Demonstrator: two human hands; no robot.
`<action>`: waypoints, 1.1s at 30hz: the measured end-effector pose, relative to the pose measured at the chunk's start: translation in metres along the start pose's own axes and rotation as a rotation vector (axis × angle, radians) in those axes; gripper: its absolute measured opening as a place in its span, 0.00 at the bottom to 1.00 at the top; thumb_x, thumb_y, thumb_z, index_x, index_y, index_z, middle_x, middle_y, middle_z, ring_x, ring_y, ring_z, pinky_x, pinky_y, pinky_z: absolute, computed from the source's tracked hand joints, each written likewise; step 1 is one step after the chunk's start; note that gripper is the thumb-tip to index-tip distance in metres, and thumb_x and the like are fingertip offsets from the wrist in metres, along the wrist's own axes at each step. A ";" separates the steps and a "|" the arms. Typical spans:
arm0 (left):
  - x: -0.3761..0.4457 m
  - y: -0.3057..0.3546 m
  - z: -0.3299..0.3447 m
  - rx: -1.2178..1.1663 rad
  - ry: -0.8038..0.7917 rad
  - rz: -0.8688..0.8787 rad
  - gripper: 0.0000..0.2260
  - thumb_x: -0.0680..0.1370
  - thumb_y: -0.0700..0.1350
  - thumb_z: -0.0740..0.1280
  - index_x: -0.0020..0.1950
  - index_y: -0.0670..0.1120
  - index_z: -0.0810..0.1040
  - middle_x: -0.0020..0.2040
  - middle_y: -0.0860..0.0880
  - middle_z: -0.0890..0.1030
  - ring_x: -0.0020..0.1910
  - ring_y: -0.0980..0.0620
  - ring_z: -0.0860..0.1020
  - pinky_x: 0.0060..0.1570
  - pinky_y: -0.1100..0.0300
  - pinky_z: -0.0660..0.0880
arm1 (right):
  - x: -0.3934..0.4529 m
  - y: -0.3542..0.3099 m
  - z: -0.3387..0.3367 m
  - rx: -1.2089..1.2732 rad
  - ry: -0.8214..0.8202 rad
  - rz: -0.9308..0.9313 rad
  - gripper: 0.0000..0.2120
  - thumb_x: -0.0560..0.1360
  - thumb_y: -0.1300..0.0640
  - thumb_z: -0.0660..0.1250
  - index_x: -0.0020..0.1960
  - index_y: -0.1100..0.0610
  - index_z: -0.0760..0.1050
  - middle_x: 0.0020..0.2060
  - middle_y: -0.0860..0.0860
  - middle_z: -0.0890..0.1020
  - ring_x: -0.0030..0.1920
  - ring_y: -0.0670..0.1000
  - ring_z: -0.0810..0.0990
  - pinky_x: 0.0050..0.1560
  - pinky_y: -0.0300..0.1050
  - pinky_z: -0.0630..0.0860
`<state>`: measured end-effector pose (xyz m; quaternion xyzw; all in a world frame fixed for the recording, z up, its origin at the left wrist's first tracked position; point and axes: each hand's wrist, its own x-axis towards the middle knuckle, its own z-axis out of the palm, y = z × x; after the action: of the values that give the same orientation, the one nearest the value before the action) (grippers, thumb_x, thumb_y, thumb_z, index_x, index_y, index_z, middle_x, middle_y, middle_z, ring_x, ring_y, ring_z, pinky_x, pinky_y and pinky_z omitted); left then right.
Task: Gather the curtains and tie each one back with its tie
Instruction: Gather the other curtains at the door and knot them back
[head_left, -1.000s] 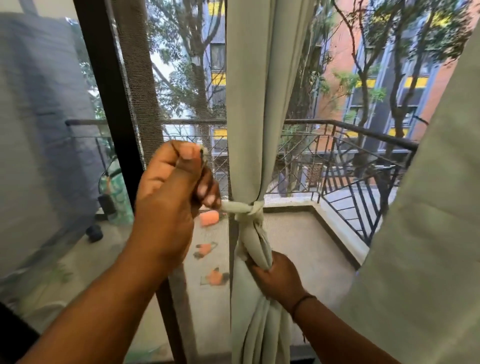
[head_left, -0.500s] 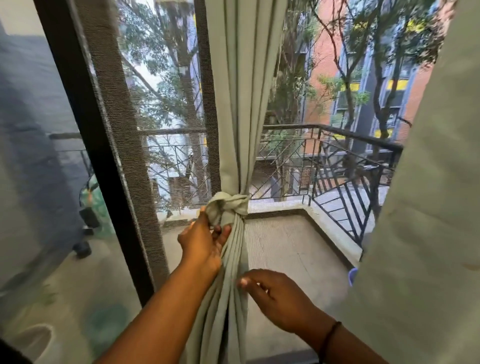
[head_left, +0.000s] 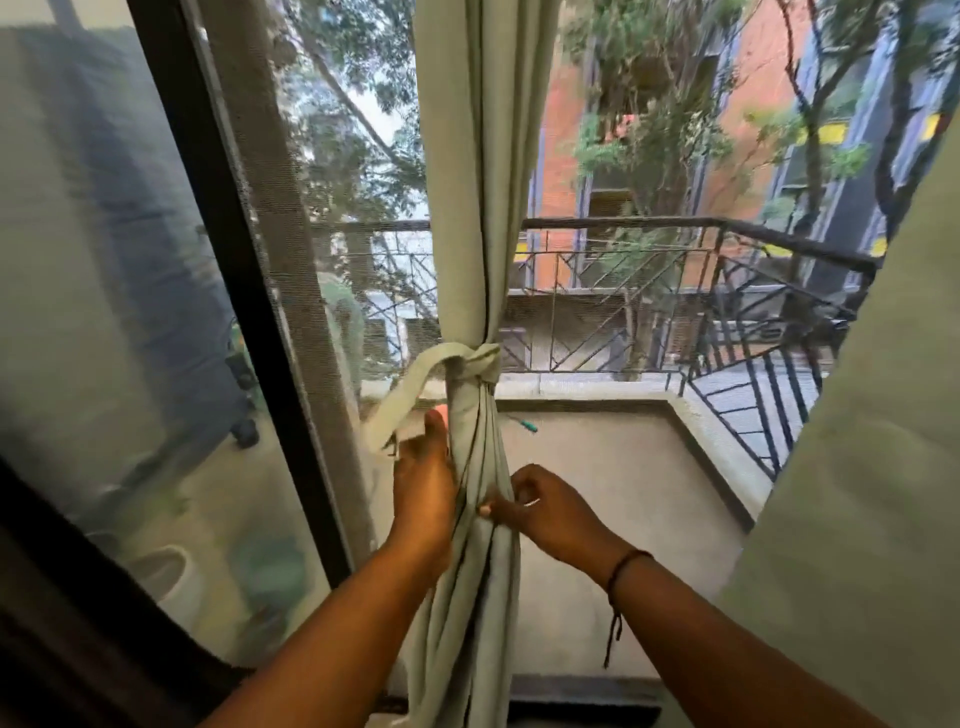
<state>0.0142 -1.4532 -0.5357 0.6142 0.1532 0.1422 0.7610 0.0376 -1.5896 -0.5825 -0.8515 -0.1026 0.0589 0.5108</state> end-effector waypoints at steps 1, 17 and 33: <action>-0.006 -0.004 -0.005 0.076 0.017 0.119 0.14 0.76 0.61 0.61 0.50 0.52 0.74 0.46 0.52 0.80 0.47 0.53 0.78 0.49 0.58 0.75 | -0.001 0.003 0.003 -0.016 -0.011 -0.019 0.21 0.66 0.39 0.73 0.44 0.54 0.72 0.36 0.48 0.75 0.37 0.46 0.73 0.38 0.42 0.69; -0.031 -0.055 -0.059 0.379 0.138 0.187 0.08 0.82 0.47 0.55 0.46 0.51 0.70 0.42 0.51 0.76 0.46 0.48 0.75 0.53 0.49 0.74 | -0.040 0.032 0.043 0.216 -0.035 -0.103 0.03 0.75 0.54 0.69 0.47 0.52 0.78 0.42 0.47 0.82 0.38 0.43 0.80 0.40 0.35 0.76; -0.021 -0.014 -0.174 0.751 -0.309 0.441 0.24 0.71 0.58 0.61 0.65 0.53 0.65 0.55 0.52 0.78 0.50 0.54 0.78 0.49 0.63 0.71 | -0.079 -0.034 0.035 -0.005 -0.013 0.044 0.06 0.77 0.58 0.66 0.42 0.51 0.78 0.40 0.50 0.82 0.38 0.47 0.79 0.40 0.40 0.73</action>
<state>-0.0753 -1.3096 -0.5832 0.8792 -0.0555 0.1420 0.4514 -0.0507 -1.5624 -0.5690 -0.8545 -0.0873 0.0754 0.5064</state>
